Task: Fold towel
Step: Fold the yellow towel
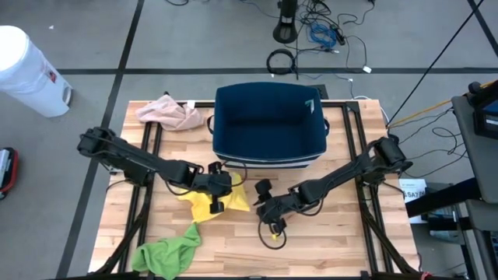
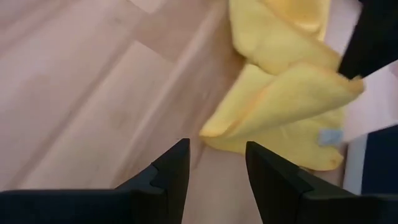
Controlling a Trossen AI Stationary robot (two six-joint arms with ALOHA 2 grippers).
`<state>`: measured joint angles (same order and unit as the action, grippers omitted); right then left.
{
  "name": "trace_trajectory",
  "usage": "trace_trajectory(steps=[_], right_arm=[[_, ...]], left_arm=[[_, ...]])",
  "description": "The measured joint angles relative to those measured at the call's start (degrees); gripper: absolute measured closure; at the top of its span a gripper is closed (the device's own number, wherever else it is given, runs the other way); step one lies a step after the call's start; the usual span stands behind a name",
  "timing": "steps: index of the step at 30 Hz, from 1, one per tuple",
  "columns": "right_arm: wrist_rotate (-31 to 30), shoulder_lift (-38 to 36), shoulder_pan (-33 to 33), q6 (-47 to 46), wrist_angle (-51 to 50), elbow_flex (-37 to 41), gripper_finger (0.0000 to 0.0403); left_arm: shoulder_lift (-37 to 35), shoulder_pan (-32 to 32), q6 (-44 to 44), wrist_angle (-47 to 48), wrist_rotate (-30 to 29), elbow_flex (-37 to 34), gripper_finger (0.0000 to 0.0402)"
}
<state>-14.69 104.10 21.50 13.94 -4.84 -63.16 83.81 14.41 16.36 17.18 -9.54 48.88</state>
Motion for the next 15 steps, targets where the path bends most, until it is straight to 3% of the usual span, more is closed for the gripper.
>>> trace_trajectory(steps=[6,12,15], right_arm=[[-0.63,3.43,-0.16,0.07,8.47,0.00,0.0257],[-7.74,4.52,-0.29,0.43,12.37,0.00,0.0257],[-8.23,4.52,-0.82,-0.50,13.73,0.00,0.0257]], left_arm=[[3.41,-1.46,-0.11,-1.04,3.20,-0.02,0.0401],[3.80,-1.38,-0.13,-1.74,4.37,-0.02,0.0401],[3.80,-1.22,-0.11,-1.87,4.97,-0.02,0.0401]])
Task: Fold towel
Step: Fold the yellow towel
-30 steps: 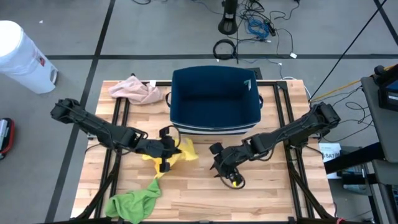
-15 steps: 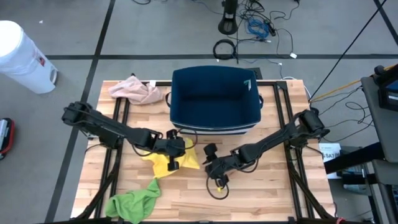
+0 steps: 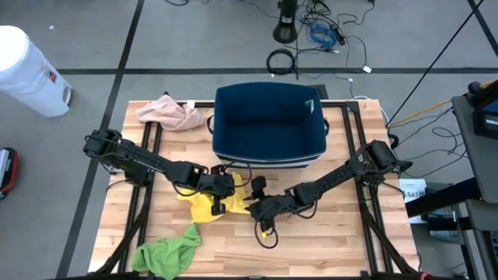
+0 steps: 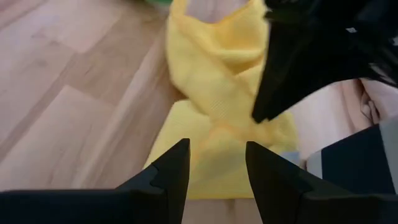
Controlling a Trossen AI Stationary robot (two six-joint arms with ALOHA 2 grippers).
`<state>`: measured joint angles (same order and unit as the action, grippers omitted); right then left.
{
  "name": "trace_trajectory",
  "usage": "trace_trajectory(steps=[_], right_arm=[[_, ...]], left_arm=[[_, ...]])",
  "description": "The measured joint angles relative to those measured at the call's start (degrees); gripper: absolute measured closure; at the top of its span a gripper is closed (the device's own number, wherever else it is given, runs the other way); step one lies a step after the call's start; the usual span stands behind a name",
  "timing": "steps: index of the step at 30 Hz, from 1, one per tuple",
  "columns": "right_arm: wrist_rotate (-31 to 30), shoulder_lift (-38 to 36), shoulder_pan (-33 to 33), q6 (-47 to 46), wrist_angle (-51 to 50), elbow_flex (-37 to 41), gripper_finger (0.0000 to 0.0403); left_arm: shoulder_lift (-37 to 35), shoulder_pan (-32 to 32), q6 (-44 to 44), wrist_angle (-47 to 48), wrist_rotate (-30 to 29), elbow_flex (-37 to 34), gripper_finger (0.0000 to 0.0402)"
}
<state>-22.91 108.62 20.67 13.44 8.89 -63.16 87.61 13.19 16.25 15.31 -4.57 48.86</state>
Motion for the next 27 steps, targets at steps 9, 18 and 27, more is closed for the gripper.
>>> trace_trajectory(steps=[9,18,27], right_arm=[[0.60,1.32,-1.32,-4.68,-0.04,0.00,0.0257],[0.49,2.62,-0.27,-6.79,1.73,0.02,0.0257],[-2.29,3.21,0.10,-6.70,2.99,0.02,0.0257]], left_arm=[[0.01,0.00,1.31,0.00,1.77,0.00,0.0401],[1.46,-0.04,2.99,0.94,4.10,0.00,0.0401],[4.81,0.26,4.07,-0.01,6.03,0.00,0.0401]])
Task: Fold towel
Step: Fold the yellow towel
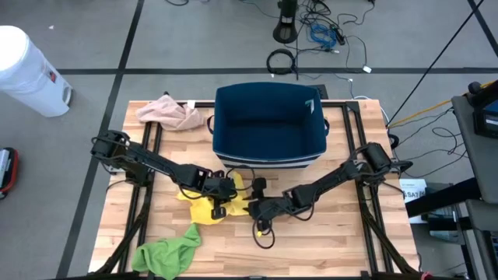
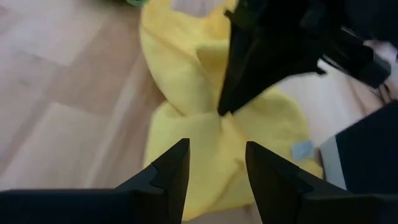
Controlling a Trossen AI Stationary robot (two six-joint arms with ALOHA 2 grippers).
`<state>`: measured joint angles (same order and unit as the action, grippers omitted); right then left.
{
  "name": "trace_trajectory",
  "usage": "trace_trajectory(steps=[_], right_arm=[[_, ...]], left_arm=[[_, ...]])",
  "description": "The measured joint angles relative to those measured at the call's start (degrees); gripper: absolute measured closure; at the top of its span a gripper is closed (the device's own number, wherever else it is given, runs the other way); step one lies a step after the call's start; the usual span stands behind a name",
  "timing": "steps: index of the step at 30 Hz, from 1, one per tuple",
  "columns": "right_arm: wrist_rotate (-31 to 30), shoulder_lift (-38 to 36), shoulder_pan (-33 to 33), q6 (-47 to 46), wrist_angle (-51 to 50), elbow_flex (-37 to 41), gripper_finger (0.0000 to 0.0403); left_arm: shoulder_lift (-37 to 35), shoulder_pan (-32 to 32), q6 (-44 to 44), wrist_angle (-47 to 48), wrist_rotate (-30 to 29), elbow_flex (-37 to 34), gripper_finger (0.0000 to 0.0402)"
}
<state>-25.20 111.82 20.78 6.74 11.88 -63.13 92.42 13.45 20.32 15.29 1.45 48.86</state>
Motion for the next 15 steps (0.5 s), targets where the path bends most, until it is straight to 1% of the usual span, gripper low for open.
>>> trace_trajectory(steps=[5,10,15], right_arm=[[-1.21,1.81,-0.04,-0.18,-0.10,0.02,0.0257],[-9.33,2.35,-0.03,0.41,-0.90,0.02,0.0257],[-8.82,2.32,-0.37,0.04,-1.01,0.02,0.0257]], left_arm=[[-0.13,0.48,0.13,-1.26,-0.01,0.00,0.0401],[-0.13,1.10,0.13,-1.33,-0.02,0.00,0.0401],[-0.13,1.36,0.11,-1.39,-0.01,0.00,0.0401]])
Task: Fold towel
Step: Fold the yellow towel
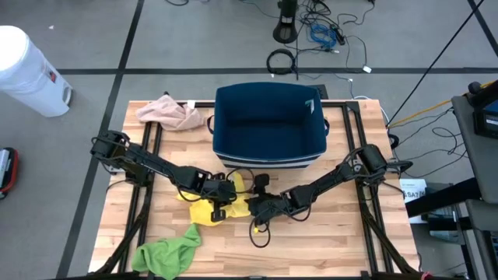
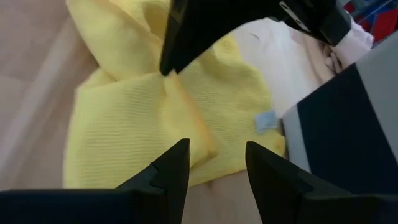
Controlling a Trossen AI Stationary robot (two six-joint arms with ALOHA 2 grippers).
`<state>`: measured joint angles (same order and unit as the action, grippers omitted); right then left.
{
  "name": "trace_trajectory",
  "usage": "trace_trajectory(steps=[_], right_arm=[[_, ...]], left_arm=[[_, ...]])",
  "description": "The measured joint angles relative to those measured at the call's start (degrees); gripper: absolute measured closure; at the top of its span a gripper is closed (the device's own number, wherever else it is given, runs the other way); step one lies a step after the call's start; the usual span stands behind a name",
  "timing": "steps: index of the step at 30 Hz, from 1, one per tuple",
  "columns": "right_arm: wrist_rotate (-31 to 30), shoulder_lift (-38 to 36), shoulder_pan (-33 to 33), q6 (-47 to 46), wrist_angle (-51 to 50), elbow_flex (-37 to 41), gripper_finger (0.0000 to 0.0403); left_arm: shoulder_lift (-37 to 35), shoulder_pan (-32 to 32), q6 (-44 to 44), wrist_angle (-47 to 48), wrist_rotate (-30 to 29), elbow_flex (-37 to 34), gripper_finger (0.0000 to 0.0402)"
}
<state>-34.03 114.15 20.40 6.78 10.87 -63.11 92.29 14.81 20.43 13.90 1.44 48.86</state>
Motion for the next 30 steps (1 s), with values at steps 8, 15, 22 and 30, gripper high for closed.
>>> trace_trajectory(steps=[8,15,22,30], right_arm=[[8.00,0.00,-1.62,-7.61,-1.39,0.00,0.0257],[8.51,0.00,-2.90,-11.60,-4.14,0.00,0.0257],[10.70,-0.09,-2.89,-10.70,-3.03,0.00,0.0279],[13.27,-0.13,-3.06,-10.55,-2.01,0.00,0.0313]], left_arm=[[0.00,0.54,-1.54,-0.94,-0.76,0.00,0.0401],[-0.02,1.83,-2.75,-1.17,-1.98,0.00,0.0401],[-0.02,1.90,-2.99,-1.15,-2.21,0.00,0.0401],[-0.02,1.90,-4.09,-1.15,-2.61,0.00,0.0401]])
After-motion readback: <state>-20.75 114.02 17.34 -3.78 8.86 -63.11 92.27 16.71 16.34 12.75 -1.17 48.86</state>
